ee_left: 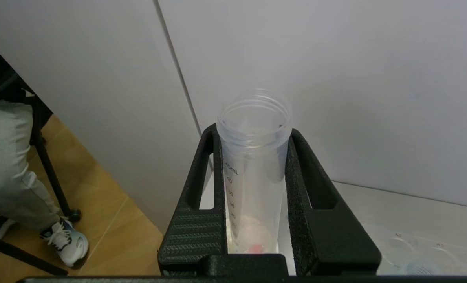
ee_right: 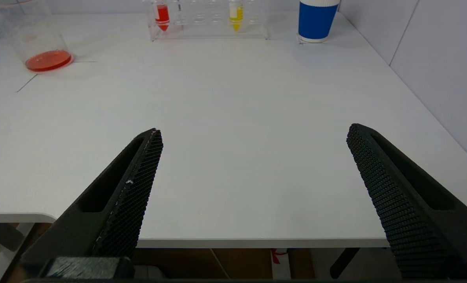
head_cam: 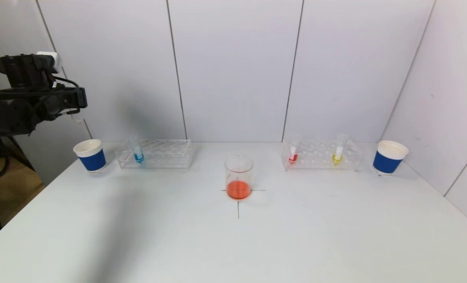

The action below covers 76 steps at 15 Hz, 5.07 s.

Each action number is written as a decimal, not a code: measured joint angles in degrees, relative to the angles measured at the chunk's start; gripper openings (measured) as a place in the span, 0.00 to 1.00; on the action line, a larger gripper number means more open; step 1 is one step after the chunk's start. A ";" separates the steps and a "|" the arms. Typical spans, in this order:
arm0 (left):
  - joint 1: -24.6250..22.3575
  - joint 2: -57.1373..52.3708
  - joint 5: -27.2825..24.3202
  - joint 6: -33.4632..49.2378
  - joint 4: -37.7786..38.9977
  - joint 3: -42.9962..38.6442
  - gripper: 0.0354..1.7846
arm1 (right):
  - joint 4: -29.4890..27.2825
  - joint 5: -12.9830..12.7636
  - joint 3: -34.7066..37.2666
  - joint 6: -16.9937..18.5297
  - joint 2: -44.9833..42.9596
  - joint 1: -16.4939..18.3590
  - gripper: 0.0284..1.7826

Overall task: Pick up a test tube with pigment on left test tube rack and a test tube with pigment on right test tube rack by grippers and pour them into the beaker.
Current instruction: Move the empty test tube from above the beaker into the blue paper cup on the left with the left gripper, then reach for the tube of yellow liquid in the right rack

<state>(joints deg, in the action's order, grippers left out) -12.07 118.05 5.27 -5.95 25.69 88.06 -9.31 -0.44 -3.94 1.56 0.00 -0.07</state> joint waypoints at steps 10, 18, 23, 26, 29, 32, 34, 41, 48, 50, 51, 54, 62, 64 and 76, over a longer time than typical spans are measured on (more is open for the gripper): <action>-1.90 8.40 0.13 0.00 8.18 -3.28 0.24 | -0.02 0.00 0.00 0.01 0.00 0.00 0.96; -2.01 9.51 0.11 -0.09 15.08 -10.91 0.24 | 0.02 -0.02 -0.02 0.00 0.00 0.00 0.96; -2.06 9.59 0.16 0.06 16.40 -12.82 0.24 | 0.00 -0.05 -0.02 0.00 0.00 0.00 0.96; -2.06 9.57 0.13 0.09 16.40 -13.26 0.24 | 0.00 0.00 -0.02 0.01 0.00 0.00 0.96; -2.18 9.51 0.13 0.11 16.35 -13.35 0.24 | 0.00 -0.02 -0.02 0.00 0.00 0.00 0.96; -2.26 9.48 0.13 0.39 16.32 -13.35 0.24 | 0.00 0.00 -0.02 0.00 0.00 0.00 0.96; -2.32 9.46 0.13 0.69 16.31 -13.35 0.24 | 0.02 -0.02 -0.02 0.00 0.00 0.00 0.96; -2.40 9.34 0.16 1.55 16.31 -13.57 0.29 | 0.02 0.00 -0.02 0.00 0.00 0.00 0.96; -2.40 9.13 0.11 1.49 16.31 -13.84 0.84 | 0.00 0.00 -0.02 0.00 0.00 0.00 0.96; -2.40 8.81 0.00 1.46 16.31 -13.62 0.94 | 0.00 -0.02 -0.02 0.01 0.00 0.00 0.96; -2.40 8.44 -0.06 1.46 16.32 -13.53 0.97 | 0.02 0.00 0.00 0.01 0.00 0.00 0.96; -2.28 5.99 -0.65 1.38 15.80 -13.34 0.99 | 0.00 0.00 0.00 0.00 0.00 0.00 0.96; 2.26 -9.81 -3.49 1.41 11.93 -18.71 0.99 | 0.00 0.00 0.00 0.00 0.00 -0.02 0.96; 5.29 -16.62 -3.89 1.44 10.20 -23.49 0.99 | 0.00 0.00 0.00 0.01 0.00 0.00 0.96; 13.80 -71.58 3.85 -5.68 1.62 -65.38 0.99 | 0.02 0.00 0.00 0.01 0.00 0.02 0.96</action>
<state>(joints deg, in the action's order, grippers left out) 1.73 46.47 9.12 -11.63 27.31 22.69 -9.29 -0.44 -3.94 1.57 0.00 -0.05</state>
